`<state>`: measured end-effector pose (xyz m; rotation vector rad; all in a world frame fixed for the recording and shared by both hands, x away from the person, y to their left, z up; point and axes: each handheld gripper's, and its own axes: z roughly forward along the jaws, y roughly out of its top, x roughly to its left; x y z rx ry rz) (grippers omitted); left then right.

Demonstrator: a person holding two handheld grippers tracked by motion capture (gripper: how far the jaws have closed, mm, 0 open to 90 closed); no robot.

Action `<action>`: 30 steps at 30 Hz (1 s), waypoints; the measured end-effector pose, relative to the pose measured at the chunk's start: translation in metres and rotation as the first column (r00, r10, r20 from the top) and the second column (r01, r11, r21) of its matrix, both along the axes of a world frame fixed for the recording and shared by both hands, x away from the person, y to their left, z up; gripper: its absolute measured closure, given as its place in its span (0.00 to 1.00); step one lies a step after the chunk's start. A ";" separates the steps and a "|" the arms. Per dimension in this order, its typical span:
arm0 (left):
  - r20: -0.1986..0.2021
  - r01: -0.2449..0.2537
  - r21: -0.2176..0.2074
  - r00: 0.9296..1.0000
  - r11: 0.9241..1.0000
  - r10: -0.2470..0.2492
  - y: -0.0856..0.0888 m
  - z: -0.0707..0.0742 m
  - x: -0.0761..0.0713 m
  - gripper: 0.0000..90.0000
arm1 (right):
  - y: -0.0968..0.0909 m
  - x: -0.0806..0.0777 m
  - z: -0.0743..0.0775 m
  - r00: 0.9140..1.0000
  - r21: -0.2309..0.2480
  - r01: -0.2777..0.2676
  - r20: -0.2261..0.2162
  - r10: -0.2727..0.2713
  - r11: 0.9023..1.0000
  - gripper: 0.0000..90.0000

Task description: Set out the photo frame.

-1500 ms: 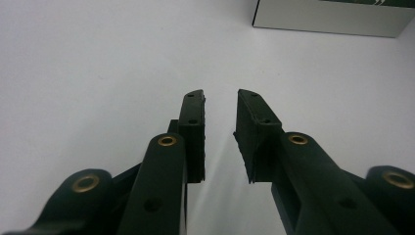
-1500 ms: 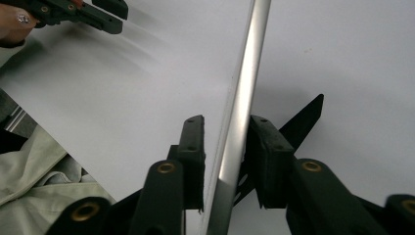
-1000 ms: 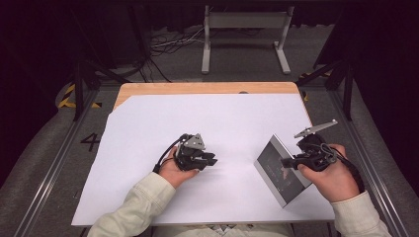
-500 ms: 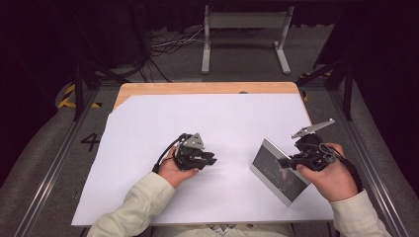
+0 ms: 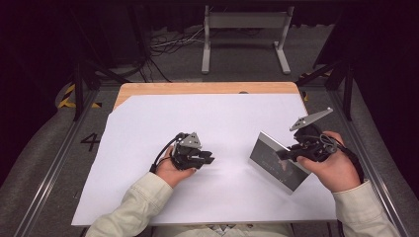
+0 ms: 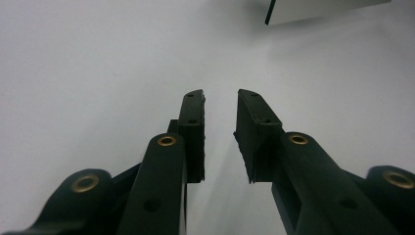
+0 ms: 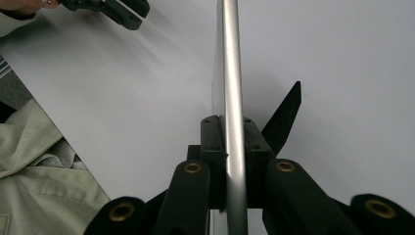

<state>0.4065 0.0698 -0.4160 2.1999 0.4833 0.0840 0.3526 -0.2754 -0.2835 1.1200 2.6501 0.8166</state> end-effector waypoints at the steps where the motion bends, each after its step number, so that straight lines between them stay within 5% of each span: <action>1: 0.002 -0.001 0.000 1.000 1.000 0.001 0.001 0.000 0.000 0.82 | 0.000 0.002 0.002 1.000 -0.002 -0.007 0.004 0.007 1.000 0.93; 17: -0.004 -0.037 -0.003 0.999 0.999 0.037 0.016 -0.001 -0.005 0.83 | 0.018 0.030 0.022 0.988 -0.038 -0.149 0.043 0.150 0.988 0.93; 30: -0.005 -0.081 -0.005 0.997 0.997 0.081 0.031 -0.001 -0.012 0.82 | 0.043 0.056 0.036 0.960 -0.068 -0.270 0.054 0.274 0.960 0.93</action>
